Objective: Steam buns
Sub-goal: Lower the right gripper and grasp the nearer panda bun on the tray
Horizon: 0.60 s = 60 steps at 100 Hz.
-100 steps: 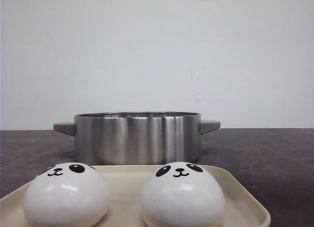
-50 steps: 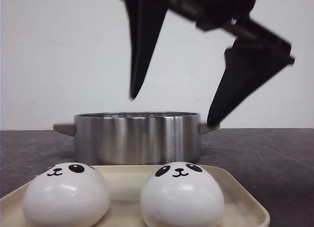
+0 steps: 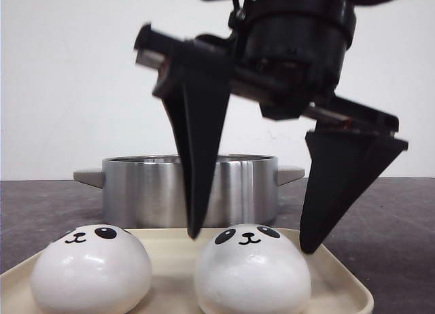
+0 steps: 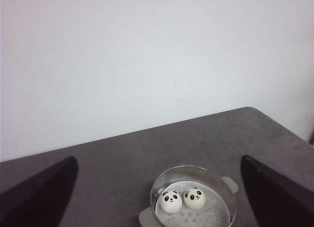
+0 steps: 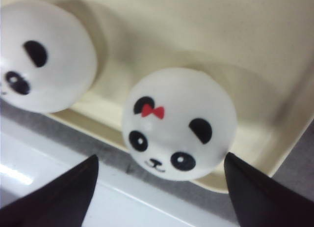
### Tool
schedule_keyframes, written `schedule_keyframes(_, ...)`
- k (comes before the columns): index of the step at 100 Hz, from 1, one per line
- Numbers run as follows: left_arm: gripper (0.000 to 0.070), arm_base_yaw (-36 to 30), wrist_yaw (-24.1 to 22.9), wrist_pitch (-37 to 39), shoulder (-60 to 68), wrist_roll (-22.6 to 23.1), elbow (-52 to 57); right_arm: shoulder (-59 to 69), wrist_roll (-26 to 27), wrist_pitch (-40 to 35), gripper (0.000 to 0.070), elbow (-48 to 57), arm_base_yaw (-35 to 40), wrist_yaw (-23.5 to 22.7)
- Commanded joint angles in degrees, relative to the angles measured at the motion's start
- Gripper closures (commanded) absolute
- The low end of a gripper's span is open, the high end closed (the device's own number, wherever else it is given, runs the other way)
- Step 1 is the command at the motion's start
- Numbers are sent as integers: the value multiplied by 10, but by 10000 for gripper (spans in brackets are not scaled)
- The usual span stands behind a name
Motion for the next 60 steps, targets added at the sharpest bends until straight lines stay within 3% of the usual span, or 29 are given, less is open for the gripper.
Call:
schedule_keyframes(1, 23, -5, -3, -20, 9, 9, 10, 18, 3, 5, 221, 4, 7, 3)
schedule_keyframes(28, 23, -5, -3, -20, 9, 9, 9, 61, 1, 18, 230, 4, 0, 6)
schedule_keyframes(32, 23, -5, -3, -20, 9, 9, 9, 65, 1, 21, 281, 4, 0, 12)
schedule_keyframes(38, 23, -5, -3, -20, 9, 9, 9, 66, 1, 22, 426, 4, 0, 25)
schedule_keyframes(45, 23, -5, -3, -20, 9, 9, 9, 66, -2, 25, 694, 4, 1, 41)
schedule_keyframes(60, 23, -5, -3, -20, 9, 9, 9, 58, -18, 24, 694, 6, 1, 62)
